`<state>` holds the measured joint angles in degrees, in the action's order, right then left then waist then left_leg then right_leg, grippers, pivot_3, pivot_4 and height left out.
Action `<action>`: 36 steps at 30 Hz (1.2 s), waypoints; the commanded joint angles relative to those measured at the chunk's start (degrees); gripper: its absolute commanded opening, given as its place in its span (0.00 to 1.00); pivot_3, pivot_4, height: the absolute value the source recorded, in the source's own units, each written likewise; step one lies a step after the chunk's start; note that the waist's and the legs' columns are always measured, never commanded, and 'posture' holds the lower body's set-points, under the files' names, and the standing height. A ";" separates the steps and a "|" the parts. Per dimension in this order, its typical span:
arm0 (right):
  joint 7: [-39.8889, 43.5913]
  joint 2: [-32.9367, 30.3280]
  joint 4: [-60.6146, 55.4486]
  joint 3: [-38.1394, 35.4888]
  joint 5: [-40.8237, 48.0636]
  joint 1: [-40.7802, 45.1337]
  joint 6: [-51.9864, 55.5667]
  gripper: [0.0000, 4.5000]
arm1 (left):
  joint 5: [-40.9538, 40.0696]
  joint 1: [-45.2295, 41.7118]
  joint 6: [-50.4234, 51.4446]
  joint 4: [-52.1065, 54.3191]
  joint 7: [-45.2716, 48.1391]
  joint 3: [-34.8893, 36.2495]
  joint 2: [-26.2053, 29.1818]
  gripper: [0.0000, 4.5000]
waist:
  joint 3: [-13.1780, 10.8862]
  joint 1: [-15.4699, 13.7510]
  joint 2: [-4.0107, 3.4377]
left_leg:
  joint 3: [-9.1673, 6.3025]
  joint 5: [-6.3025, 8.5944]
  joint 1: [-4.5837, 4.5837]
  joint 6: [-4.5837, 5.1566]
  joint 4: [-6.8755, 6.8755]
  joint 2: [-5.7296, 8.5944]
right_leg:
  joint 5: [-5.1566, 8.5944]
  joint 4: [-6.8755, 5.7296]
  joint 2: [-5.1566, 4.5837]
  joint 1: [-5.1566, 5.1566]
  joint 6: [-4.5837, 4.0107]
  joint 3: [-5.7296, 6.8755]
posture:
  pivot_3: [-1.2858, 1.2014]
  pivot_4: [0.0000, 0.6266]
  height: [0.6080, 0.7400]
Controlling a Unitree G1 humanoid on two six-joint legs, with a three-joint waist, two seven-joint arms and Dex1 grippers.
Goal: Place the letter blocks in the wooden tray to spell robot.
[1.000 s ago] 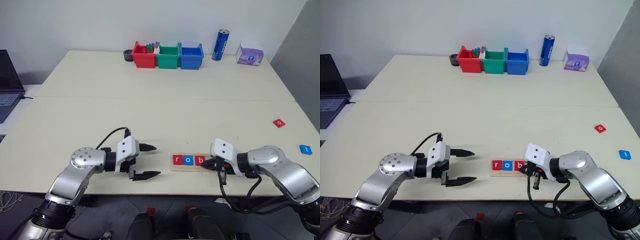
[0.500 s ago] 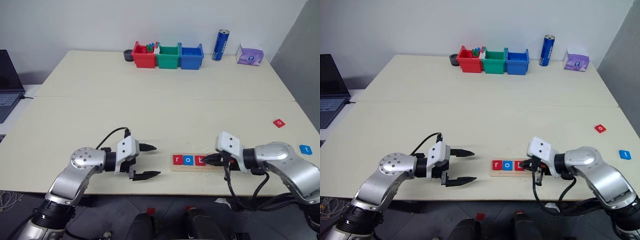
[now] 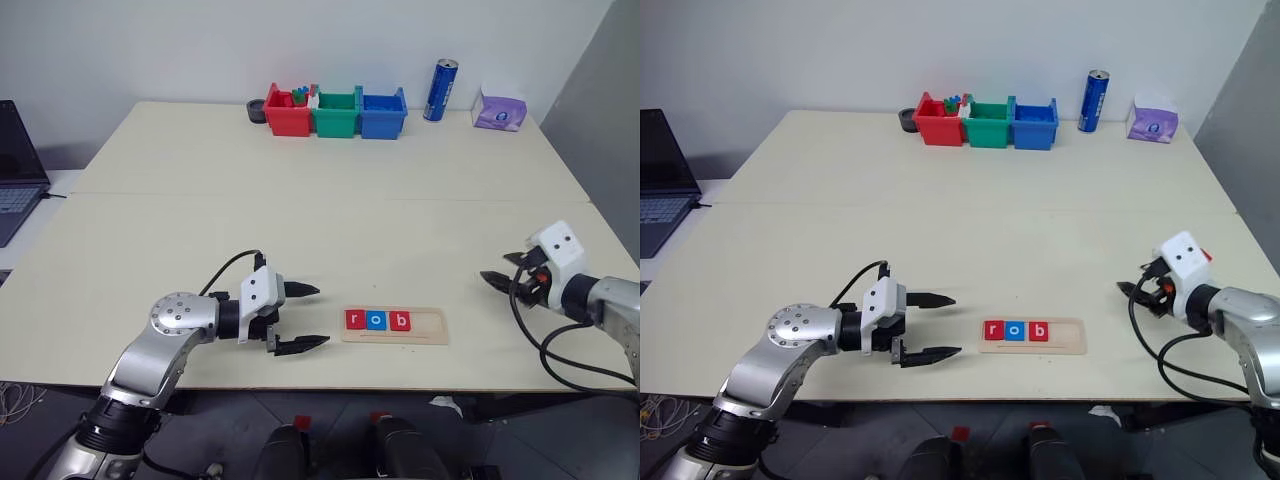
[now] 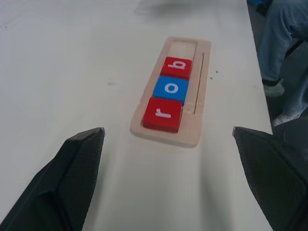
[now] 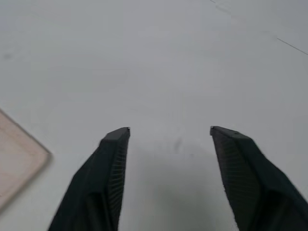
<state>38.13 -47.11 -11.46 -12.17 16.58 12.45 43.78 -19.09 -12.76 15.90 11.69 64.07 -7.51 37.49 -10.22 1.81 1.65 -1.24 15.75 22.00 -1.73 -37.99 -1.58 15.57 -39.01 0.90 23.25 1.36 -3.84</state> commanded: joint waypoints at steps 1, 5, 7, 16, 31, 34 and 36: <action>-2.60 -1.40 6.48 -2.50 -1.85 5.08 -2.47 0.94 | -1.16 -1.55 0.72 1.28 -0.89 0.05 -1.13 1.00 | 0.00 0.10 0.00 | 0.02 0.00 -0.02 0.00 0.00 0.00 | 0.00 0.00 0.00 0.00 0.00 -0.03 | 0.52 0.24 1.00; -2.83 -2.79 18.15 -1.76 -3.14 13.32 -4.10 0.94 | -2.30 -3.69 3.55 2.44 -2.37 0.14 -2.80 1.00 | -0.01 0.09 -0.02 | 0.09 0.00 -0.02 0.00 0.00 0.00 | -0.07 0.00 0.01 0.01 -0.06 -0.09 | 0.52 0.24 1.00; -2.21 -3.87 25.77 0.29 -5.29 17.27 -7.49 0.94 | -2.06 -4.27 4.23 2.82 -2.69 -0.17 -3.00 1.00 | -0.01 0.07 -0.02 | 0.10 0.00 -0.02 0.01 0.01 0.01 | -0.15 0.01 0.02 0.01 -0.22 -0.08 | 0.52 0.24 1.00; 0.96 -4.55 61.58 8.50 -14.20 35.96 -21.24 0.94 | -1.58 -4.43 5.01 3.88 -3.23 -0.83 -2.82 1.00 | -0.05 0.19 -0.09 | 0.31 0.00 -0.04 0.01 0.04 0.03 | -0.19 0.04 0.00 0.05 -0.28 -0.21 | 0.52 0.24 1.00; -21.60 3.84 83.99 -1.04 -11.45 44.45 -28.75 0.94 | -1.59 -3.35 5.42 5.78 -3.89 -0.97 -2.21 1.00 | -0.05 0.32 -0.12 | 0.33 0.00 -0.02 0.00 0.04 0.02 | -0.20 0.02 -0.01 0.05 -0.29 -0.28 | 0.52 0.24 1.00; -25.99 5.77 84.38 -3.05 -10.72 43.27 -30.58 0.94 | -1.55 -3.47 5.42 5.60 -3.75 -1.01 -2.16 1.00 | -0.05 0.54 -0.12 | 0.32 0.00 -0.01 0.00 0.04 0.02 | -0.20 0.03 -0.01 0.05 -0.29 -0.28 | 0.52 0.24 1.00; -27.34 6.85 84.70 -4.50 -9.77 42.44 -30.79 0.94 | -1.54 -3.52 5.38 5.47 -3.63 -1.02 -2.13 1.00 | -0.05 0.63 -0.11 | 0.30 0.00 -0.01 0.00 0.04 0.02 | -0.20 0.03 -0.01 0.05 -0.29 -0.28 | 0.52 0.24 1.00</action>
<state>12.46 -40.35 72.89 -14.84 5.58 55.20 14.10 -20.21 -16.20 21.50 15.34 60.45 -8.64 34.88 -10.27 2.44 1.53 -0.95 15.75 22.00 -1.73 -37.95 -1.57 15.37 -38.98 0.89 23.29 1.07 -4.12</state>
